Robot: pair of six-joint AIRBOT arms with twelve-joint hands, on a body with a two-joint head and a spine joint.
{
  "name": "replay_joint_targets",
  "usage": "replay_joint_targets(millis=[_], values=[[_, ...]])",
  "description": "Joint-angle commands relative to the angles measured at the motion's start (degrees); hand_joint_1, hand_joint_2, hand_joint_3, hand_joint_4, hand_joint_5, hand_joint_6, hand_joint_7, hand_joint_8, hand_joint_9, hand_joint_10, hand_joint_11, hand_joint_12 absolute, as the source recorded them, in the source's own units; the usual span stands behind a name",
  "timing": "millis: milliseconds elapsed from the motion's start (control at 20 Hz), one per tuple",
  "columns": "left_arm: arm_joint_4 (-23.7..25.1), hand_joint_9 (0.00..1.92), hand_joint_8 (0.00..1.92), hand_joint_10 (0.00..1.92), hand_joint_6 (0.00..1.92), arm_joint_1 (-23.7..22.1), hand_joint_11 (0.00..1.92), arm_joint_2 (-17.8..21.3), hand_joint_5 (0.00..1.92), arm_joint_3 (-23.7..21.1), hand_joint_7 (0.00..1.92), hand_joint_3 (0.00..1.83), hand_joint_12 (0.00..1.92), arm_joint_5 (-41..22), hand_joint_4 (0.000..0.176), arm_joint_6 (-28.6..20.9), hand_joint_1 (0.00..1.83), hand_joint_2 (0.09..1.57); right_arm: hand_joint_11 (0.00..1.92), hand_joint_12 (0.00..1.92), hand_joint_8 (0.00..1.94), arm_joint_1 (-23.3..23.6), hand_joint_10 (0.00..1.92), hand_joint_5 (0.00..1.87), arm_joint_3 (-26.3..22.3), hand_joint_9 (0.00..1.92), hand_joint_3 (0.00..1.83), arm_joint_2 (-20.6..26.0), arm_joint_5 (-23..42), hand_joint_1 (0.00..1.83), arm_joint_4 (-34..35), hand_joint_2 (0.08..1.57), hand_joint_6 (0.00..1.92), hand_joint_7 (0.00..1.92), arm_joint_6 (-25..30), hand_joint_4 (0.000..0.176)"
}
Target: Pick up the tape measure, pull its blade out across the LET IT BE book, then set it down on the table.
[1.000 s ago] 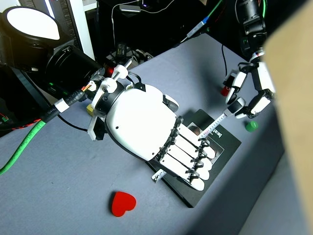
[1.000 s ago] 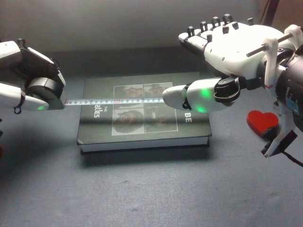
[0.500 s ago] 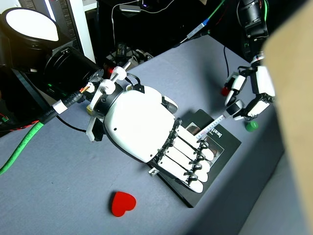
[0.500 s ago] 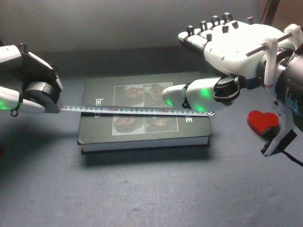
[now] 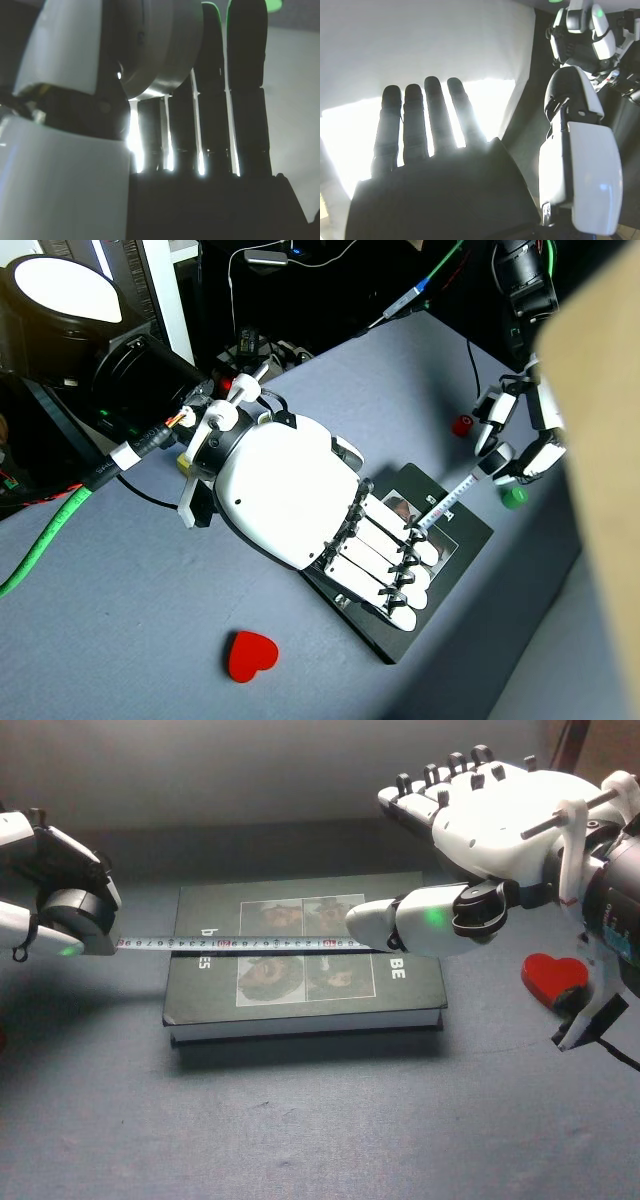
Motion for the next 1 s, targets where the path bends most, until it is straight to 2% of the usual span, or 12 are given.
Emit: replay_joint_targets(millis=[0,50,150,350,400,450,550,600,650,850,900,950], values=[[-4.1,1.06,1.01,0.82,0.77,-0.2,0.98,0.1,1.02,0.5,1.03,0.0,0.95,-4.2,0.0,-0.7,1.27,1.09,0.0,0.13,0.0,0.5,0.0,0.0,0.0,0.0,0.01,0.2,-1.5,0.03,-4.3,1.06,0.0,0.03,0.3,0.0],[-4.1,1.06,1.01,0.82,0.77,-0.1,0.98,0.1,1.02,0.5,1.03,0.0,0.95,-4.2,0.0,-0.9,1.27,1.09,0.0,0.13,0.0,0.5,0.0,0.0,0.0,0.0,0.01,0.2,-1.5,0.03,-4.3,1.06,0.0,0.03,0.3,0.0],[-4.1,1.12,1.06,0.59,0.78,0.0,1.0,0.1,1.03,0.4,1.01,0.0,0.94,-4.3,0.0,-0.9,1.24,1.1,0.0,0.19,0.0,0.5,0.0,0.0,0.0,0.0,0.0,0.2,-1.5,0.02,-4.3,1.07,0.0,0.04,0.3,0.0],[-4.1,1.15,1.02,0.53,0.75,0.0,1.0,0.1,1.03,0.4,1.05,0.0,0.94,-4.3,0.0,-0.9,1.25,1.09,0.0,0.09,0.0,0.5,0.0,0.0,0.0,0.0,0.0,0.2,-1.5,0.02,-4.4,1.07,0.0,0.04,0.3,0.0],[-4.1,1.03,0.99,1.05,0.75,0.0,1.0,0.1,0.98,0.5,0.99,0.02,0.94,-4.3,0.0,-0.9,1.35,1.09,0.0,0.08,0.0,0.5,0.0,0.0,0.0,0.0,0.0,0.2,-1.5,0.02,-4.4,1.08,0.0,0.04,0.3,0.0],[-4.1,1.0,1.0,1.18,0.77,0.0,0.99,0.1,0.96,0.5,0.96,0.01,0.95,-4.3,0.0,-0.9,1.37,1.1,0.0,0.08,0.0,0.5,0.0,0.01,0.0,0.0,0.0,0.2,-1.5,0.02,-4.4,1.08,0.0,0.04,0.3,0.0],[-4.1,1.1,1.02,0.67,0.75,0.0,0.99,0.1,1.03,0.5,1.05,0.0,0.94,-4.3,0.0,-0.9,1.25,1.09,0.02,0.09,0.0,0.5,0.0,0.01,0.0,0.0,0.0,0.2,-1.5,0.02,-4.4,1.08,0.0,0.04,0.3,0.0],[-4.1,1.03,0.99,1.07,0.76,0.0,0.99,0.1,0.99,0.6,0.97,0.01,0.95,-4.3,0.0,-0.9,1.35,1.09,0.0,0.16,0.0,0.5,0.0,0.02,0.0,0.0,0.0,0.2,-1.5,0.02,-4.4,1.08,0.0,0.06,0.3,0.0],[-4.1,1.01,1.0,1.17,0.8,0.0,0.98,0.1,0.97,0.6,0.94,0.0,0.97,-4.3,0.0,-0.9,1.37,1.1,0.0,0.2,0.0,0.5,0.0,0.04,0.0,0.01,0.0,0.2,-1.5,0.02,-4.4,1.08,0.0,0.07,0.3,0.0],[-4.1,0.99,0.99,1.21,0.81,0.0,0.98,0.2,0.94,0.4,0.95,0.0,0.99,-4.4,0.0,-1.1,1.38,1.11,0.0,0.21,0.0,0.5,0.0,0.02,0.0,0.01,0.0,0.2,-1.5,0.02,-4.5,1.08,0.0,0.06,0.3,0.0],[-4.1,1.03,1.03,0.87,0.83,0.0,0.97,0.1,0.99,0.3,1.01,0.0,0.98,-4.6,0.0,-1.7,1.27,1.1,0.0,0.12,0.0,0.5,0.0,0.01,0.0,0.0,0.0,0.2,-1.5,0.02,-4.5,1.09,0.0,0.04,0.3,0.0],[-4.1,1.09,1.01,0.7,0.82,0.0,0.98,0.3,1.0,0.0,1.04,0.0,0.97,-4.8,0.0,-2.4,1.25,1.1,0.0,0.11,0.0,0.5,0.0,0.01,0.0,0.0,0.0,0.2,-1.5,0.02,-4.5,1.09,0.0,0.04,0.3,0.0]])
